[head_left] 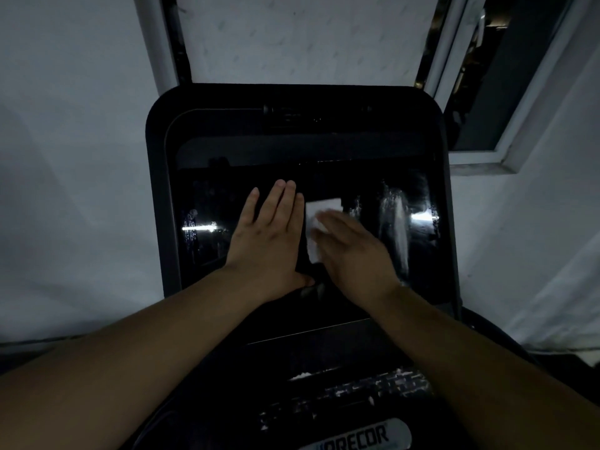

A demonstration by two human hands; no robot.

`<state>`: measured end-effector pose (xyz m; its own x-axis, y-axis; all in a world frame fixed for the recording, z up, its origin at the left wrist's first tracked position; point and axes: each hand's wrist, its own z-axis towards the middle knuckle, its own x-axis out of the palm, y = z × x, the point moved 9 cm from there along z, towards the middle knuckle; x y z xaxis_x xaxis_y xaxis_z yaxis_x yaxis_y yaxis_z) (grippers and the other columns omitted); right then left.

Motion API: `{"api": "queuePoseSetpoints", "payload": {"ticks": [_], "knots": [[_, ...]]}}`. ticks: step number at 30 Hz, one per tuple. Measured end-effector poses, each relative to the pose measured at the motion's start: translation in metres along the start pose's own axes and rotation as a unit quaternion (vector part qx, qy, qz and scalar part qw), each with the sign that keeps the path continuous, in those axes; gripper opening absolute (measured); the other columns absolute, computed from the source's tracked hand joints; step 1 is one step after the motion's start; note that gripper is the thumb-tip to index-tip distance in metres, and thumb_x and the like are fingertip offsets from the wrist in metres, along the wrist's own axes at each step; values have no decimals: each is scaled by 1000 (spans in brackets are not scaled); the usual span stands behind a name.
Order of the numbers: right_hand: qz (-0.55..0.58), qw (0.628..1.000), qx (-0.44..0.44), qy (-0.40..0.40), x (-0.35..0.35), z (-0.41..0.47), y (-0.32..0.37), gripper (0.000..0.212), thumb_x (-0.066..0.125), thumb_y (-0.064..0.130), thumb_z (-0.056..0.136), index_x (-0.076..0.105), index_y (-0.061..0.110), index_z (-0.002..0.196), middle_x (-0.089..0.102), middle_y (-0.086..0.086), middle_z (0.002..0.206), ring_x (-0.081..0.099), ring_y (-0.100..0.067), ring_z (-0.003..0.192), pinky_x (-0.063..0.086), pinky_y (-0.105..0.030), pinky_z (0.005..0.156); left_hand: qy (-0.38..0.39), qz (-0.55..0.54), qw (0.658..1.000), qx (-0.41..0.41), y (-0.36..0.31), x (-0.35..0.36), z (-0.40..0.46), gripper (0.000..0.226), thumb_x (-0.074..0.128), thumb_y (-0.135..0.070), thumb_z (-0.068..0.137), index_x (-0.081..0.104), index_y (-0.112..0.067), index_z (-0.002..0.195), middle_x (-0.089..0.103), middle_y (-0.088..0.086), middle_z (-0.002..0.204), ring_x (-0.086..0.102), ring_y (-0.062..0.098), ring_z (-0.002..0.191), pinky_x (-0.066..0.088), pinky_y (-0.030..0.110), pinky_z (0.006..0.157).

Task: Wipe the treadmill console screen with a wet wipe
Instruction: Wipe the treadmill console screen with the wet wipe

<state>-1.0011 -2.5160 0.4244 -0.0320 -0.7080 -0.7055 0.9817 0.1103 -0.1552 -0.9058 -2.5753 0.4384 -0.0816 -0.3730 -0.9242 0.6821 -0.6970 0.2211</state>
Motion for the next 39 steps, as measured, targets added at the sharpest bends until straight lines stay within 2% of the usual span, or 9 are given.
{"api": "queuePoseSetpoints", "payload": {"ticks": [3, 6, 10, 15, 21, 24, 28, 34, 39], "knots": [[-6, 999, 7, -31, -11, 34, -14, 32, 56, 18, 88, 73, 8, 113, 67, -13, 127, 60, -32, 122, 51, -36, 99, 0, 7, 1000, -3, -3, -3, 7, 135, 51, -86, 75, -23, -6, 155, -27, 16, 166, -29, 28, 152, -15, 54, 122], [-9, 999, 14, -36, -13, 57, -26, 36, 47, 19, 91, 74, 6, 110, 68, -15, 125, 61, -35, 121, 54, -41, 98, 8, 23, 1000, -7, -3, -4, 12, 133, 48, -87, 77, -21, -5, 155, -26, 17, 166, -28, 29, 152, -14, 54, 123], [-14, 1000, 23, -16, -5, 61, -35, 28, 65, 8, 86, 73, 3, 112, 66, -18, 127, 59, -37, 123, 56, -46, 94, 24, 29, 999, -9, 1, 3, 13, 133, 49, -87, 76, -20, -6, 156, -26, 17, 166, -28, 29, 152, -13, 55, 122], [-12, 1000, 17, -10, -4, 32, -20, 32, 52, 16, 91, 72, 5, 113, 66, -14, 127, 58, -34, 124, 54, -40, 97, 26, 22, 999, -4, 1, 4, 12, 132, 49, -85, 77, -20, -6, 156, -27, 17, 166, -29, 29, 152, -12, 55, 123], [14, 1000, 16, -2, -5, -39, -2, 30, 67, 8, 89, 70, 4, 119, 64, -14, 133, 56, -33, 128, 48, -38, 106, 32, 11, 999, -5, 1, 3, 12, 132, 46, -86, 76, -21, -6, 156, -29, 16, 165, -30, 27, 151, -14, 55, 122], [39, 999, 15, 8, 0, -75, 7, 29, 65, 7, 91, 70, 4, 120, 63, -14, 135, 55, -33, 130, 51, -43, 103, 26, 14, 1000, -5, 1, 4, 12, 135, 51, -86, 75, -22, -6, 156, -30, 16, 165, -31, 27, 151, -14, 55, 122], [49, 999, 12, 1, -2, -101, 14, 30, 65, 6, 91, 71, 5, 120, 63, -12, 135, 54, -29, 132, 49, -40, 105, 21, 15, 1000, -2, 0, 4, 12, 136, 53, -86, 75, -23, -5, 155, -30, 17, 164, -31, 29, 151, -14, 55, 122], [34, 999, 2, -20, -3, -88, 6, 28, 68, 6, 90, 71, 5, 118, 63, -12, 135, 55, -29, 131, 54, -43, 97, 13, -4, 1000, 21, -18, 4, 10, 131, 52, -83, 78, -21, -7, 156, -30, 17, 164, -31, 28, 151, -14, 54, 123], [-5, 999, -3, -34, -10, -31, -17, 30, 67, 7, 88, 72, 4, 117, 66, -13, 130, 58, -30, 127, 53, -40, 101, 15, 11, 1000, 20, -28, 7, 19, 134, 51, -85, 76, -21, -5, 155, -27, 18, 166, -28, 29, 152, -14, 54, 123]]}}
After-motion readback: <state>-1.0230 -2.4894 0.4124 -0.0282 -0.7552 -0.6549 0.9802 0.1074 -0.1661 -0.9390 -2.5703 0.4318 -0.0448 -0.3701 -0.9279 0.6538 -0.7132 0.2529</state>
